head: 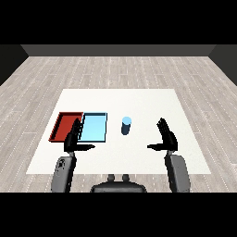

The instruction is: Pick the blue can and put it in the blue box

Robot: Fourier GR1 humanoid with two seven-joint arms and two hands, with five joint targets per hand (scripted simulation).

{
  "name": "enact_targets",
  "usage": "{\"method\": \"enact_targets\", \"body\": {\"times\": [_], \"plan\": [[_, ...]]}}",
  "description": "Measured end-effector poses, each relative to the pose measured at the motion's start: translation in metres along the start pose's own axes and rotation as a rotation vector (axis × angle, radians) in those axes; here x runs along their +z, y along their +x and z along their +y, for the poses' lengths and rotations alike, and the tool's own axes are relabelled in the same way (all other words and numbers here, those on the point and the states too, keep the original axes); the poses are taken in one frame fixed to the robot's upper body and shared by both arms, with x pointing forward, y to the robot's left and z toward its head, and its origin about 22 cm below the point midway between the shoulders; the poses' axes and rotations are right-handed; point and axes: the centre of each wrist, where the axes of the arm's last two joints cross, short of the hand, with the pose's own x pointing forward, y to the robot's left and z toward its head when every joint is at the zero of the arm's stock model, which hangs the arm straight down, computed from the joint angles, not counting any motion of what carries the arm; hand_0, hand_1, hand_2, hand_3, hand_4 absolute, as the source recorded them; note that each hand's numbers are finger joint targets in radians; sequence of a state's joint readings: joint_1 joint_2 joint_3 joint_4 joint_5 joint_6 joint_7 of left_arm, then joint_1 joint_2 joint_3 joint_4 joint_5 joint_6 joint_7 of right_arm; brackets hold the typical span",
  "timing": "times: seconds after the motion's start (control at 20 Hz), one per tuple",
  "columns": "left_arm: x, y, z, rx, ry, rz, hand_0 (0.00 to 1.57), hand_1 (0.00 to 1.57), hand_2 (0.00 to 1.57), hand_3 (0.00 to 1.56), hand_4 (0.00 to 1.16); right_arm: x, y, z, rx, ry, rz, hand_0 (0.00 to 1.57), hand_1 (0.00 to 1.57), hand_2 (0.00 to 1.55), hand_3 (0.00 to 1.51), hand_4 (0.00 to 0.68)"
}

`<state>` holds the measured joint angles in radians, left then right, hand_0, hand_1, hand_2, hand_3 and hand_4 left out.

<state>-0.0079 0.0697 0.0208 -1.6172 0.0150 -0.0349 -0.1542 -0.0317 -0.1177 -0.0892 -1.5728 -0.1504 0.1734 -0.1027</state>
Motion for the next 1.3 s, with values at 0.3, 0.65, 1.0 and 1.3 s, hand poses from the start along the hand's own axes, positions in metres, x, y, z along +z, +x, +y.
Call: {"method": "enact_targets", "body": {"times": [0.3, 0.65, 1.0, 1.3], "plan": [[0.008, -0.009, -0.003, 0.026, -0.01, -0.113, 0.0, 0.0, 0.0, 0.0, 0.0, 0.004, -0.002, -0.011, -0.081, 0.044, -0.083, 0.0, 0.0, 0.0, 0.0, 0.0], [0.01, -0.003, 0.006, 0.032, -0.003, -0.159, 0.0, 0.0, 0.0, 0.0, 0.0, 0.003, -0.008, -0.019, -0.115, 0.04, -0.076, 0.0, 0.0, 0.0, 0.0, 0.0], [0.009, -0.001, -0.001, 0.055, 0.015, -0.166, 0.0, 0.0, 0.0, 0.0, 0.0, -0.021, -0.017, -0.002, -0.16, 0.031, -0.03, 0.0, 0.0, 0.0, 0.0, 0.0], [0.015, 0.007, 0.001, 0.059, 0.02, -0.174, 0.0, 0.0, 0.0, 0.0, 0.0, -0.047, -0.035, 0.008, -0.21, 0.016, -0.001, 0.0, 0.0, 0.0, 0.0, 0.0]]}}
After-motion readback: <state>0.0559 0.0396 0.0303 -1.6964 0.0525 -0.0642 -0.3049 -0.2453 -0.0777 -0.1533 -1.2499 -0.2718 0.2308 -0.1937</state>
